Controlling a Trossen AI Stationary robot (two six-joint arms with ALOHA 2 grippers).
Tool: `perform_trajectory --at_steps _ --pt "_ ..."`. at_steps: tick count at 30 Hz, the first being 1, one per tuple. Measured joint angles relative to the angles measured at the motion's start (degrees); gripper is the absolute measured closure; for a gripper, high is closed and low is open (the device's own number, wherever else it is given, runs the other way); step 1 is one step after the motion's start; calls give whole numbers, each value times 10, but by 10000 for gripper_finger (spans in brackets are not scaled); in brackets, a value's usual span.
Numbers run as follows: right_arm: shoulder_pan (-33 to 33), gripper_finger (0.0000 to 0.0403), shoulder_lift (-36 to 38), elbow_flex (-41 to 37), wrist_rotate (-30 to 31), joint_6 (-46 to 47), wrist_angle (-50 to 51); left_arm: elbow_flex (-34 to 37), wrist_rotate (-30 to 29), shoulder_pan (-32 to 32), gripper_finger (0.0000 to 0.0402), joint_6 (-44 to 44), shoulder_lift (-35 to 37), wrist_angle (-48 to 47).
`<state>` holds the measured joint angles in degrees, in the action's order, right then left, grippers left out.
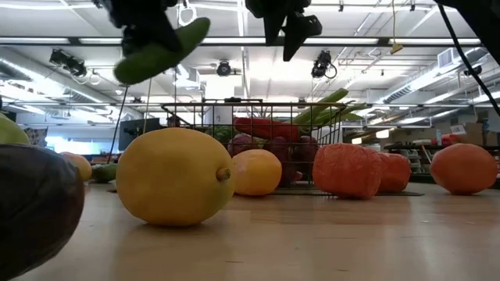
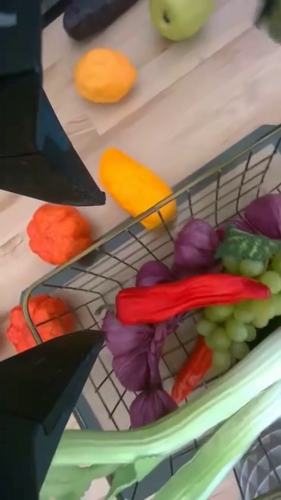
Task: Build produce basket
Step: Put the bottom cucumber into the wire basket
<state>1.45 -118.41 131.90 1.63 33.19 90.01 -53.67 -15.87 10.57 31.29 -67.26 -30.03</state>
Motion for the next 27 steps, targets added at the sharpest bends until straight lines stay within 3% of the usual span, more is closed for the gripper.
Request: perform_trajectory --at_steps 4,9,14,19,27 --pt "3 127 4 0 1 17 0 -20 0 -66 249 -61 0 2" --pt "6 127 5 0 3 33 0 -23 10 -151 248 -43 0 0" --pt "5 127 5 0 13 58 0 -23 108 -221 249 39 -3 36" --pt "5 127 5 0 18 70 0 -22 174 -250 239 83 -14 77" --pt "5 127 5 0 18 71 0 -21 165 -251 210 203 -34 73"
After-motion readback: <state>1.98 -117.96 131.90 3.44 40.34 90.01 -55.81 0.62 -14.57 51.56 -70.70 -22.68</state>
